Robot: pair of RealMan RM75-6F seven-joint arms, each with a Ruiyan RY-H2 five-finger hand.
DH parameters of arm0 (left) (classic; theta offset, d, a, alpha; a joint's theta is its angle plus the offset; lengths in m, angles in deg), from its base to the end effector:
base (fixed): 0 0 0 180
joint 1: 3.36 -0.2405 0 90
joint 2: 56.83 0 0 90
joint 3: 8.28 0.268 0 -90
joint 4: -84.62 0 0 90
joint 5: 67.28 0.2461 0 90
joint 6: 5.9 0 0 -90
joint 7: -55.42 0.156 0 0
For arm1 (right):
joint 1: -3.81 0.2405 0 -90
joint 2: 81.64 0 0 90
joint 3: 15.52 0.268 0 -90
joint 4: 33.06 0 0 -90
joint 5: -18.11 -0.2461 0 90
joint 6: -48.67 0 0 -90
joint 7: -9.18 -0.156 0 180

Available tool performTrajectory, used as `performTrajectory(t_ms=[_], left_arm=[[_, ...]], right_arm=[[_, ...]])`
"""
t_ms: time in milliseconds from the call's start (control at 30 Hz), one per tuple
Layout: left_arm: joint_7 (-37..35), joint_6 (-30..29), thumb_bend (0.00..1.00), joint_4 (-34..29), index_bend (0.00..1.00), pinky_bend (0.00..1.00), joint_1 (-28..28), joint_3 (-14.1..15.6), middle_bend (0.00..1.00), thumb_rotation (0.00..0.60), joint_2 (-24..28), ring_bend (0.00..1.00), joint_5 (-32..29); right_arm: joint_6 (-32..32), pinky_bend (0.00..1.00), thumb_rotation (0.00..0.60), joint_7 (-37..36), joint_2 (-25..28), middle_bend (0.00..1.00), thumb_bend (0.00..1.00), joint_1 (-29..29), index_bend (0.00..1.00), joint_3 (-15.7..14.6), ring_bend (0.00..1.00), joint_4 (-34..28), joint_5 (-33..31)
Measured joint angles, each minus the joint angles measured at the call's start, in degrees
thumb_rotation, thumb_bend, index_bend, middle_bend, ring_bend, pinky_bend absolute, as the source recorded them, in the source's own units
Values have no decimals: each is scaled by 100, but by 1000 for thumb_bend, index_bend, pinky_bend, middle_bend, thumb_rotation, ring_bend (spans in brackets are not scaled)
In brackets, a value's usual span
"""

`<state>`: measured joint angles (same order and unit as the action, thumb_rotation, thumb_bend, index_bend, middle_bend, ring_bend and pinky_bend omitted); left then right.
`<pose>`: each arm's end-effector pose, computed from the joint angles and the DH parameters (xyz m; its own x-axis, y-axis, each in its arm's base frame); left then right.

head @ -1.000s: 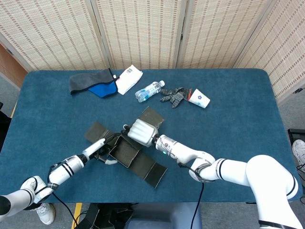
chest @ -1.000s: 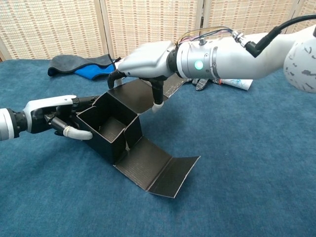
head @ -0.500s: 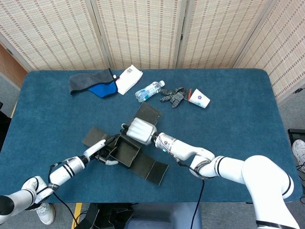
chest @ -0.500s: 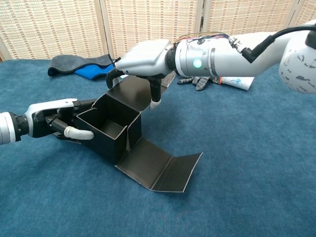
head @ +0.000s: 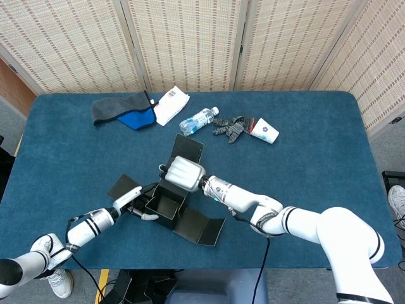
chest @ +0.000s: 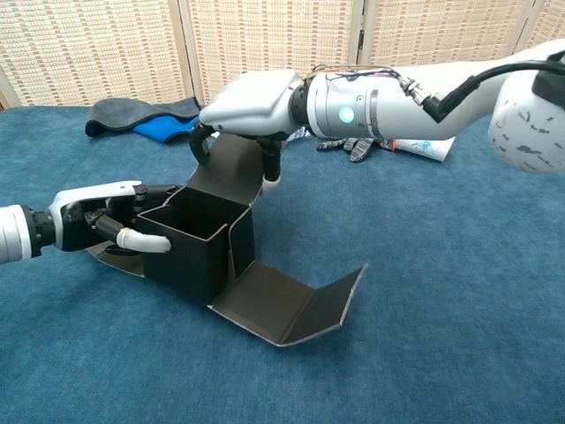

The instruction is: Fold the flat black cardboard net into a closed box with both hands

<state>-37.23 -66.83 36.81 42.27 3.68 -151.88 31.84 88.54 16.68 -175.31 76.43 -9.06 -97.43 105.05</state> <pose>-0.2525 0.3715 -0.0751 -0.3770 0.7640 0.5236 0.8261 0.0217 0.5631 0.0074 -0.4320 -0.1007 0.7641 0.0915 0.6386 -0.2761 -0.8483 0.4519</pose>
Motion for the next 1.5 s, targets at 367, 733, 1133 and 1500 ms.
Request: performTrajectory(t_ms=[367, 733, 1133, 1500], left_arm=[[-48, -20, 165, 88, 208, 937, -54, 17, 175, 600, -49, 621, -62], [429, -88, 165, 57, 205, 937, -158, -73, 174, 600, -1, 619, -176], [438, -144, 166, -133, 206, 937, -374, -173, 174, 600, 184, 615, -384], [-99, -273, 166, -383, 204, 937, -473, -334, 174, 600, 564, 616, -531]], right_arm=[[48, 866, 600, 71, -74, 167, 108, -50, 107, 48, 805, 38, -58], [310, 866, 600, -22, 207, 80, 108, -450, 0, 241, 769, -636, -538], [1295, 866, 600, -18, 770, 82, 109, -1340, 0, 238, 769, -1608, -747], [2188, 855, 600, 146, 1047, 82, 107, -2245, 0, -84, 757, -2118, -613]])
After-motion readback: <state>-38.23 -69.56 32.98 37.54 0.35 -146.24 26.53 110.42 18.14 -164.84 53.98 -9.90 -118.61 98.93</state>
